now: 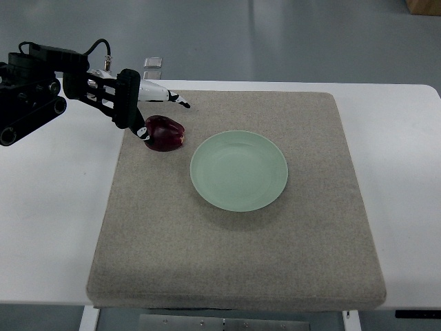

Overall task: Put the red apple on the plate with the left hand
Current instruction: 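Lower the left hand around the red apple and close the fingers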

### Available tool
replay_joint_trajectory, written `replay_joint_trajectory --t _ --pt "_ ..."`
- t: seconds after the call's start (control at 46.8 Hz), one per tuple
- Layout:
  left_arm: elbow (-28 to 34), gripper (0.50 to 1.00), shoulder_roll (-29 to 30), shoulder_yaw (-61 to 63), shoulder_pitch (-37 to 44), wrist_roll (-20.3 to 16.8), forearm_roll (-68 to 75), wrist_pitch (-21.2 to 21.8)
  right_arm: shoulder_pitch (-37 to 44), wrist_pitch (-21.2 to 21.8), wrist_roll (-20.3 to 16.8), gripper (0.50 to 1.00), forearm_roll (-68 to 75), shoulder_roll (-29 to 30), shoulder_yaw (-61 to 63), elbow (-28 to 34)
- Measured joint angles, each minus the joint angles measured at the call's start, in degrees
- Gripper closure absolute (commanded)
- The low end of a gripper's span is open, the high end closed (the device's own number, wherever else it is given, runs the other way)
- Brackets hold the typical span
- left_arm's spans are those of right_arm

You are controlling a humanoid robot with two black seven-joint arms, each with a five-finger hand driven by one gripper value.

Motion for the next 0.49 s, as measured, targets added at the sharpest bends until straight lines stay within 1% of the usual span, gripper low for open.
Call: replay_joint_trajectory --t 0.427,0.491 --pt "0.16 0.506 -0.27 2.02 1.13 -0.09 -0.54 0.00 0.00 0.00 0.00 0.536 0.00 0.00 0.00 0.00" --pt "0.22 0.506 -0.33 2.31 1.18 -0.09 -0.63 0.57 0.00 0.00 0.00 0.536 0.00 0.00 -0.01 0.00"
